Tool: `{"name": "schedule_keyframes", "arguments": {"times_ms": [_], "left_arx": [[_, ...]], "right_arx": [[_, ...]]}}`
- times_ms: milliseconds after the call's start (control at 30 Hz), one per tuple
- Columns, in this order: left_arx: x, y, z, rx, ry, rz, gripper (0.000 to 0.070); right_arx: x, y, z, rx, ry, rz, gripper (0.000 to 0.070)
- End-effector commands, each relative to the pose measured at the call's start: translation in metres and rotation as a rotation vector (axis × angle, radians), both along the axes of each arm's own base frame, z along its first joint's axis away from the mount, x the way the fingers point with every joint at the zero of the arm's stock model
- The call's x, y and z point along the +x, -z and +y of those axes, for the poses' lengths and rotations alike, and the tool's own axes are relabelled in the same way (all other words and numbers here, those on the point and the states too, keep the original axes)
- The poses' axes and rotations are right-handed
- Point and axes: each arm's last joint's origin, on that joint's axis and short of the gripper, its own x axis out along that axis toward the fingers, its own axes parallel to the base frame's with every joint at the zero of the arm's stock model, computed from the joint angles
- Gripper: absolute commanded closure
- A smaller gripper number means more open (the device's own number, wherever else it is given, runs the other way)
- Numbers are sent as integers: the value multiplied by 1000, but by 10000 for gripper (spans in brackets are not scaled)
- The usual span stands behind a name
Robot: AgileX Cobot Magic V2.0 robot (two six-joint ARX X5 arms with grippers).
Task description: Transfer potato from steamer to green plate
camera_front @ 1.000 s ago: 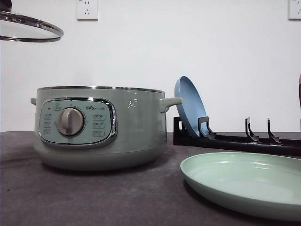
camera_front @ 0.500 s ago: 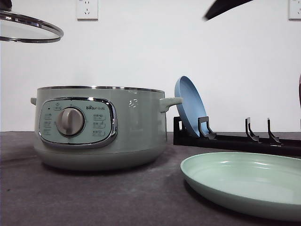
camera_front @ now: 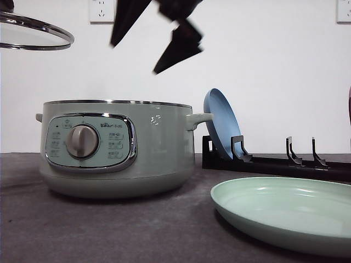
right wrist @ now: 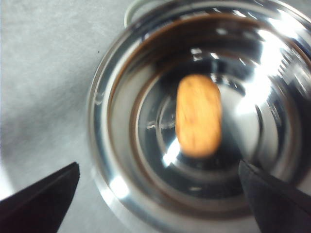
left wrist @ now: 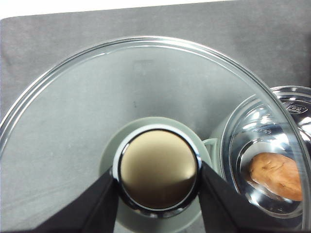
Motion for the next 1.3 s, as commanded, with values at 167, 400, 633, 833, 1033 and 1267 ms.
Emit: {"name": "schedule_keyframes", "arguments": {"times_ms": [167,400,633,833,1033,1267], "left_arx": [[-6,-19,0,7,3,-98,687],[-6,-19,0,1,-1,-94,687],[-7,-17,0,-2,-3,-75,686],[-7,-17,0,-1,-2,-76,686],[-7,-17,0,-1,-2,-76,686],[-7,-17,0,1,-1,-78,686]], "right_arx": [[16,31,34,-76,-76,-120,37],[28,57,49,-87,-83,-145,37],[37,67,55,-73,-73,-185,37],[44,82,56,-87,-70,-174,37],[52,93,56,-93,-59,-164,37],[58,110,54,-105,-40,-109,37]]}}
